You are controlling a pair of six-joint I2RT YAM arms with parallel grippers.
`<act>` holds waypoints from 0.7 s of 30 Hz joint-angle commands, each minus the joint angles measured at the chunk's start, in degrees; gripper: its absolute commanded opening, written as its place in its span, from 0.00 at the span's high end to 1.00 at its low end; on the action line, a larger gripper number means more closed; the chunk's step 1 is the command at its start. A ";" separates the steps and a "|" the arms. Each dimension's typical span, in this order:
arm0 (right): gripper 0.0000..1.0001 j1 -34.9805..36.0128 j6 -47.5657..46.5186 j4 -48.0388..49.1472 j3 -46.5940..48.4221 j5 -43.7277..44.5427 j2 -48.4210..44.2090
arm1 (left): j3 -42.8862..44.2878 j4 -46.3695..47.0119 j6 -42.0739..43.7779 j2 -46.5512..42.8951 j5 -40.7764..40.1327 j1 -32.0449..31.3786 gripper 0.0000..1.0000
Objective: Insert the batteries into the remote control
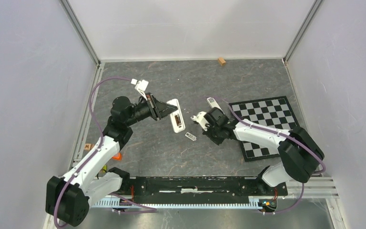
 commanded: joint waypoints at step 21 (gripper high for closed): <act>0.55 3.56 -8.78 -5.79 8.81 9.03 -1.52 | 3.91 -14.33 8.17 -10.10 -16.07 5.63 0.98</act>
